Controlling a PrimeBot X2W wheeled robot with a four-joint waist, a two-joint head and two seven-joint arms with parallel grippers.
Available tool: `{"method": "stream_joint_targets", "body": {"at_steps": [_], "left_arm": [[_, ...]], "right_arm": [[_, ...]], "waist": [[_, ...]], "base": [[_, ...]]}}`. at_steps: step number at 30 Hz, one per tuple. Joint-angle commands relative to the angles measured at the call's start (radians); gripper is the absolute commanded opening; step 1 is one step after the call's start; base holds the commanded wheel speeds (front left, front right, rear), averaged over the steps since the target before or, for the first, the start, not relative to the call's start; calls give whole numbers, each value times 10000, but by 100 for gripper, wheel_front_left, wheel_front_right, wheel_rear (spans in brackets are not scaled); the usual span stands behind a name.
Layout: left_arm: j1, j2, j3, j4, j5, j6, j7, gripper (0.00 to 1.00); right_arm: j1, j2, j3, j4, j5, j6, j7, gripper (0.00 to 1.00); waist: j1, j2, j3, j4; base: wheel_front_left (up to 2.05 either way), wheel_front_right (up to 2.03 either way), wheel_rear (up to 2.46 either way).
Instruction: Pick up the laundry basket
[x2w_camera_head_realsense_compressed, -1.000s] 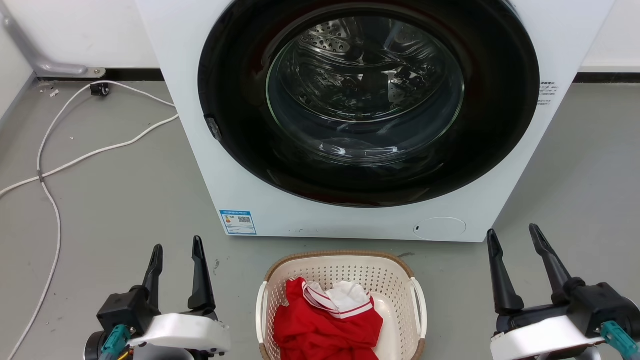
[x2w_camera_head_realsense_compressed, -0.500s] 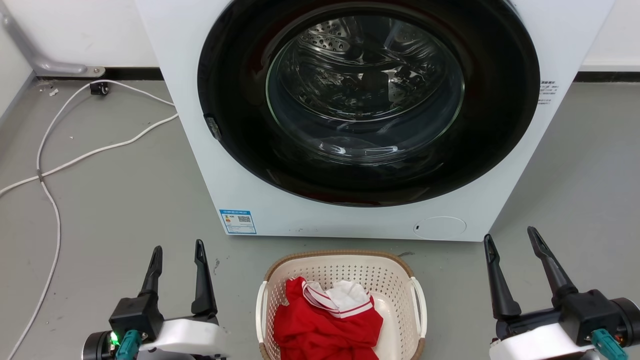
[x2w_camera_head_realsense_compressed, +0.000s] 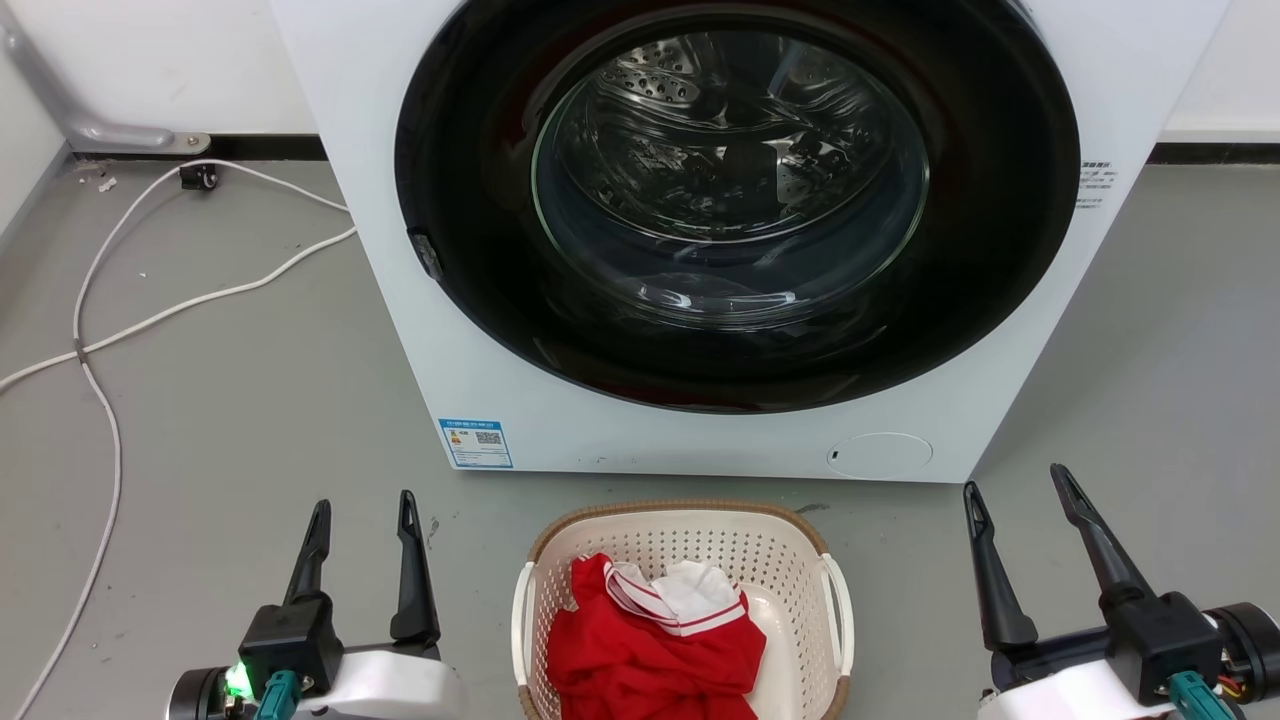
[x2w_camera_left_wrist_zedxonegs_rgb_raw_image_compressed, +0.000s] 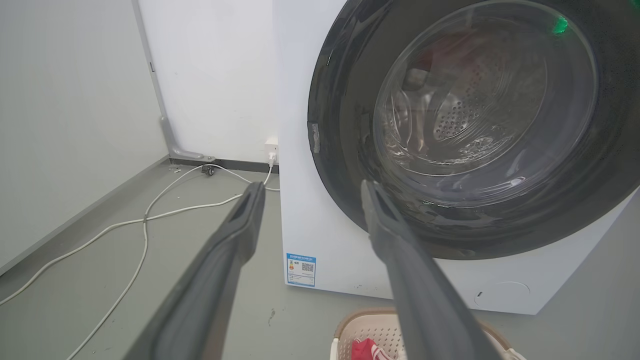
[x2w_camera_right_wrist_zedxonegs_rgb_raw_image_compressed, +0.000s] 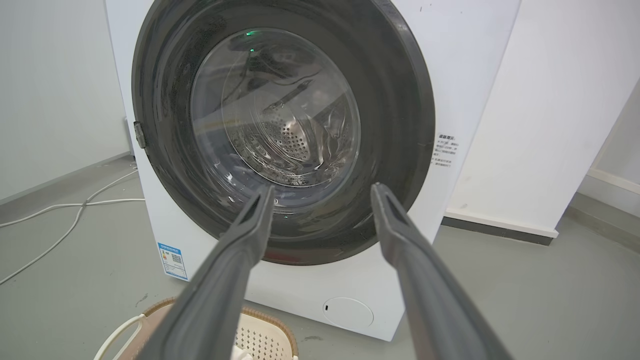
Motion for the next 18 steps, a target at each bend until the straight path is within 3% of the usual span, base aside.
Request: {"method": "stream_joint_targets", "body": {"at_steps": [1, 18], "left_arm": [[76, 9, 18, 20, -10, 23, -28, 100], [97, 9, 49, 172, -29, 27, -28, 100]], "right_arm": [[41, -33, -18, 33, -14, -3, -21, 100], [52, -32, -103, 277, 199, -3, -21, 100]], "waist": [[0, 0, 0, 3], [0, 0, -14, 46]], "base": [[0, 0, 0], [0, 0, 0]]}}
